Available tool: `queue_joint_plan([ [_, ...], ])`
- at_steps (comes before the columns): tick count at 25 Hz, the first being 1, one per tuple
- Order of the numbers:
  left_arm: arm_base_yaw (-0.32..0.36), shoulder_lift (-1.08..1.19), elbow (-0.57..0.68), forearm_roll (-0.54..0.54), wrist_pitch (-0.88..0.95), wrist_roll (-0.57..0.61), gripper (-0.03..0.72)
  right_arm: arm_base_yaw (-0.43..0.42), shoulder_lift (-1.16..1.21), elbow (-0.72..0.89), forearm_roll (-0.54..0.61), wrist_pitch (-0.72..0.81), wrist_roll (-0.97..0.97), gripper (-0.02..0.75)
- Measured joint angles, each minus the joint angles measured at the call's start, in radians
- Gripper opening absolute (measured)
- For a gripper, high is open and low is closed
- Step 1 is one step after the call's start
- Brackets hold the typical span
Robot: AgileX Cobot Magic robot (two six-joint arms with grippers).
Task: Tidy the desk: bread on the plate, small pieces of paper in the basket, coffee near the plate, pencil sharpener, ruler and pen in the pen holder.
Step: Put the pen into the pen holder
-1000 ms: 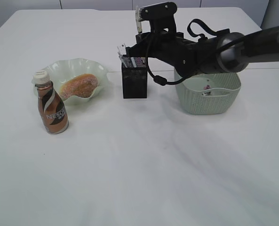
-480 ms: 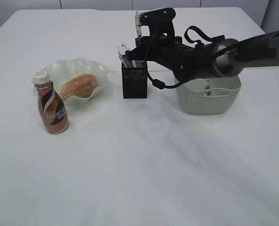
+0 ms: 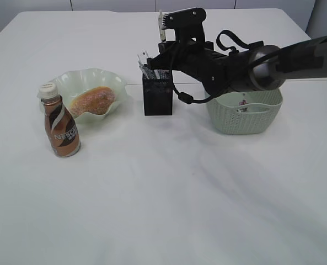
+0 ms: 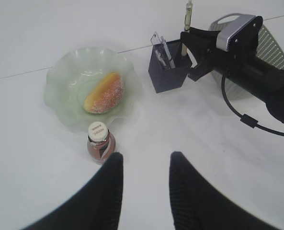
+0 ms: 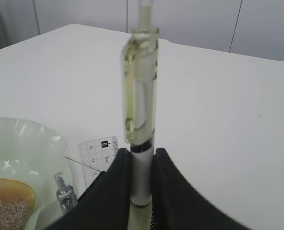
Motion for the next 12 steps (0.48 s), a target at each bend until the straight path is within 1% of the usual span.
queue_joint_plan([
  [7,0.000,0.000,0.000,0.000,0.000,0.000,0.236,0.000,0.000,0.000,-0.015,0.000,0.000,0.120],
  [12,0.000,0.000,0.000,0.000,0.000,0.000,0.236,0.000,0.000,0.000,-0.041,0.000,0.011,0.185],
])
